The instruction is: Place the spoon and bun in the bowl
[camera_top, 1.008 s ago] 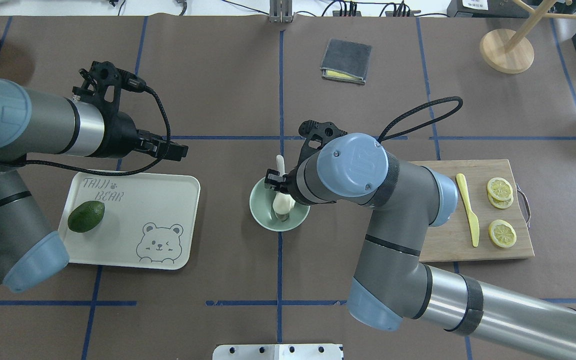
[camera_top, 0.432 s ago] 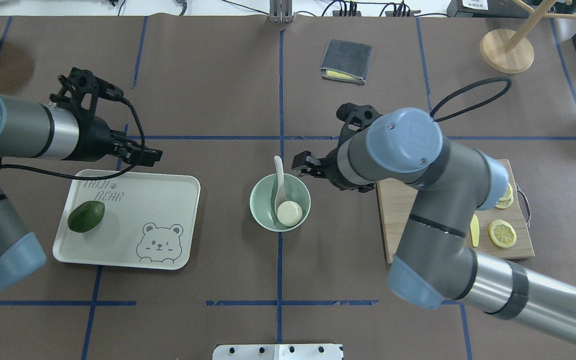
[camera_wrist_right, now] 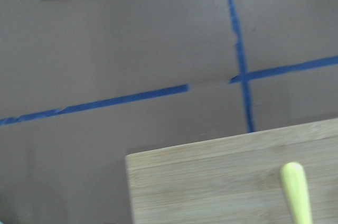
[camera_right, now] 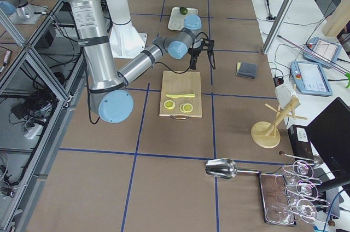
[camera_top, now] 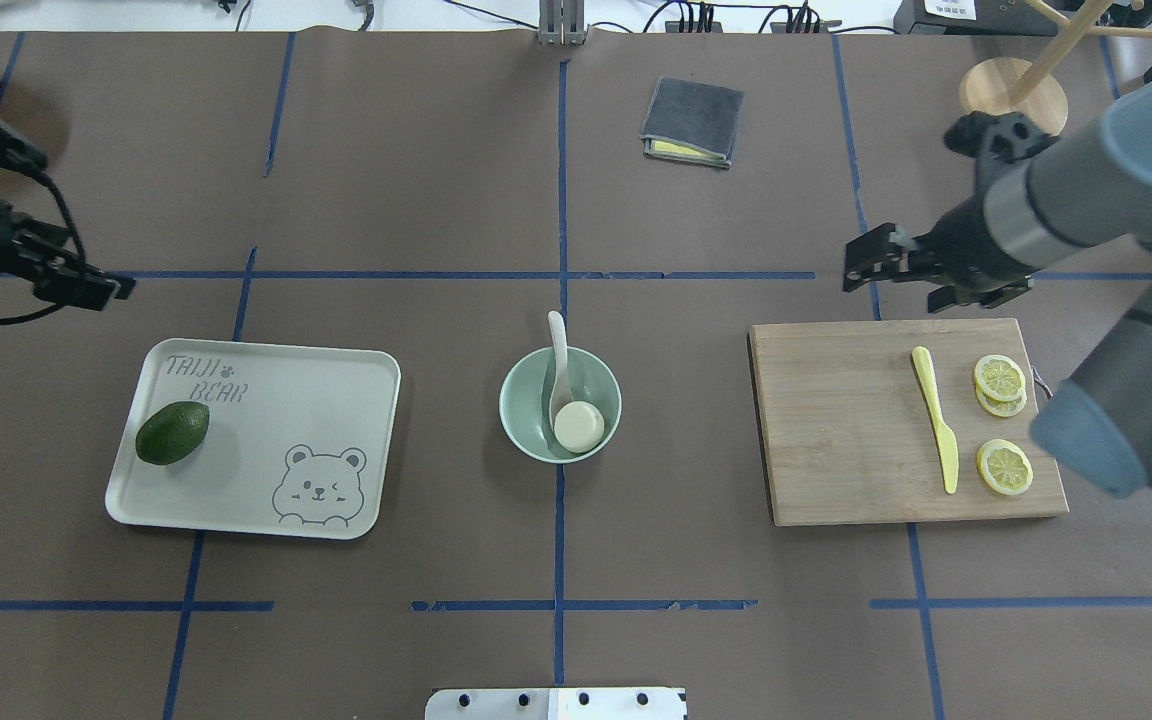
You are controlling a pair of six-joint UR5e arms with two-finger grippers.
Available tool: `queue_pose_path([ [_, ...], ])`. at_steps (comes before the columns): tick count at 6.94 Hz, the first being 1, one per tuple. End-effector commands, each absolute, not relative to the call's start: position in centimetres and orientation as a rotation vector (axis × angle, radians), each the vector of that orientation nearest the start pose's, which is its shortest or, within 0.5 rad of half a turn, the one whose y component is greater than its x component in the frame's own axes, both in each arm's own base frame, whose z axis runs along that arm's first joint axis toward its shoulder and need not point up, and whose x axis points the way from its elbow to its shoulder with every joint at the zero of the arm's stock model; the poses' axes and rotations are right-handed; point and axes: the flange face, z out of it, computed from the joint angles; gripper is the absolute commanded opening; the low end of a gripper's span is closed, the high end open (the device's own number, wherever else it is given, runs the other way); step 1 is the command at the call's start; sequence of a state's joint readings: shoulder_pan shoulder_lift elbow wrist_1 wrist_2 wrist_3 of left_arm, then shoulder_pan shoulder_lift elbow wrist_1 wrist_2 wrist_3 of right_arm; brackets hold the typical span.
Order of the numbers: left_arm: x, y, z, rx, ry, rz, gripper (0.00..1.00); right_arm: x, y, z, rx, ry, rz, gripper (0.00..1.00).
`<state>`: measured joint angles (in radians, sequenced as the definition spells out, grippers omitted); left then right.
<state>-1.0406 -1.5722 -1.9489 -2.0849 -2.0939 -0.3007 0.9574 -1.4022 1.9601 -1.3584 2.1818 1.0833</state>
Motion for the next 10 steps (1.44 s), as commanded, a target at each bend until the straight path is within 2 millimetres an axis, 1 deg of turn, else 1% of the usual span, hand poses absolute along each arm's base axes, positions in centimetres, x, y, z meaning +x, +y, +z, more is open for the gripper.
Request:
queue_pose_path([
  [1,6.6,-48.8,50.2,0.596,0.68,0.485,0.99,-8.9,-50.7,44.6,0.099,-0.901,0.089,1.0],
  [2,1.8,-49.6,52.2,0.551,0.664,0.473,0.99,-3.4,-51.2,47.7,0.097,-0.831,-0.003,1.0],
  [3,-1.7,-49.5,53.5,0.476,0.633,0.464,0.99,2.5,-51.3,52.3,0.097,-0.792,-0.095,1.0],
  [4,-4.1,-49.8,54.0,0.359,0.661,0.393,0.99,6.2,-51.2,56.3,0.107,-0.773,-0.158,1.0],
  [5,-3.5,-48.7,56.2,0.184,0.793,0.328,1.0,8.4,-50.8,59.3,0.095,-0.773,-0.165,1.0],
  [6,-3.7,-47.8,56.3,0.173,0.815,0.321,1.0,8.7,-50.1,61.5,0.077,-0.778,-0.192,1.0],
  [7,-3.6,-46.8,57.5,0.152,0.819,0.316,1.0,8.7,-49.6,62.3,0.06,-0.779,-0.18,1.0],
  [8,-3.6,-46.7,57.7,0.148,0.819,0.313,1.0,8.5,-48.7,63.9,0.031,-0.788,-0.16,1.0],
  [9,-3.7,-46.7,57.4,0.153,0.819,0.314,1.0,8.1,-48.2,64.6,0.015,-0.79,-0.164,1.0],
  [10,-3.7,-46.6,57.9,0.144,0.821,0.307,1.0,6.2,-48.5,64.7,-0.004,-0.785,-0.197,1.0],
])
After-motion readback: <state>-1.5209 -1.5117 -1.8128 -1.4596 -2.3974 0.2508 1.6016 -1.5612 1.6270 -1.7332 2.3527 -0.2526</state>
